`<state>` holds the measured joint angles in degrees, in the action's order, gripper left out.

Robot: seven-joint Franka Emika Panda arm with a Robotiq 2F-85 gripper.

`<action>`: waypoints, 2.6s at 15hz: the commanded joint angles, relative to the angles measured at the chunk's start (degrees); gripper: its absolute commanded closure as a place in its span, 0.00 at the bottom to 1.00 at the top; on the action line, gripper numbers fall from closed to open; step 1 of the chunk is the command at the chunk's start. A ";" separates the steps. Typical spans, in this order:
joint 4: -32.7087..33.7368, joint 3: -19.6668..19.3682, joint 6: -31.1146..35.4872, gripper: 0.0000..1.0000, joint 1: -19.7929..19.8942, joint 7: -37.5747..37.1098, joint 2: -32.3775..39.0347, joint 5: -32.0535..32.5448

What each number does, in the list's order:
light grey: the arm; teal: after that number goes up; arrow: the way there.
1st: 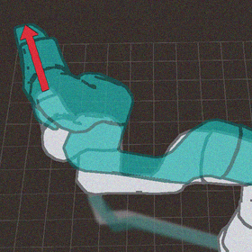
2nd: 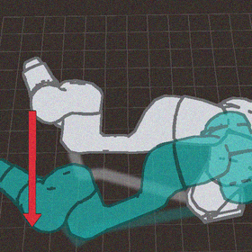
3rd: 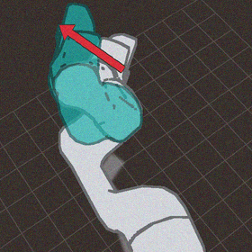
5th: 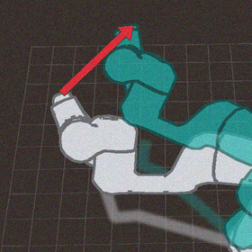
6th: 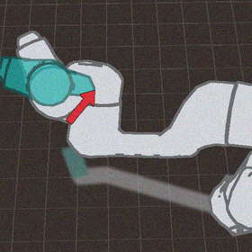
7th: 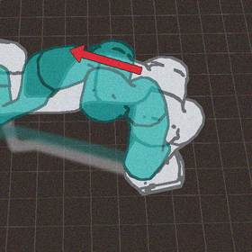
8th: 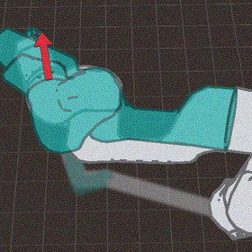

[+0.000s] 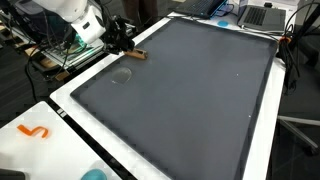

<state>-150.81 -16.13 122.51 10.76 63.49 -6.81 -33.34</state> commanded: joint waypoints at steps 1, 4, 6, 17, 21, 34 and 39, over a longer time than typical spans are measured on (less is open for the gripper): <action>-3.14 0.57 2.65 0.75 -0.17 3.34 -1.95 -1.36; -5.19 0.97 3.30 0.75 -0.01 2.88 -5.98 0.26; -7.30 1.16 4.51 0.75 0.23 2.04 -10.05 1.67; -6.78 2.67 4.48 0.75 -1.26 -6.95 -24.19 13.11; -6.18 1.27 5.01 0.50 -3.12 -8.02 -24.01 14.54; -2.03 8.75 3.79 0.75 -4.54 -19.73 -27.53 24.79; 1.09 15.08 2.96 0.75 -6.15 -33.73 -25.69 36.09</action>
<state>-151.41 -3.39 127.25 5.81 37.27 -32.89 -3.21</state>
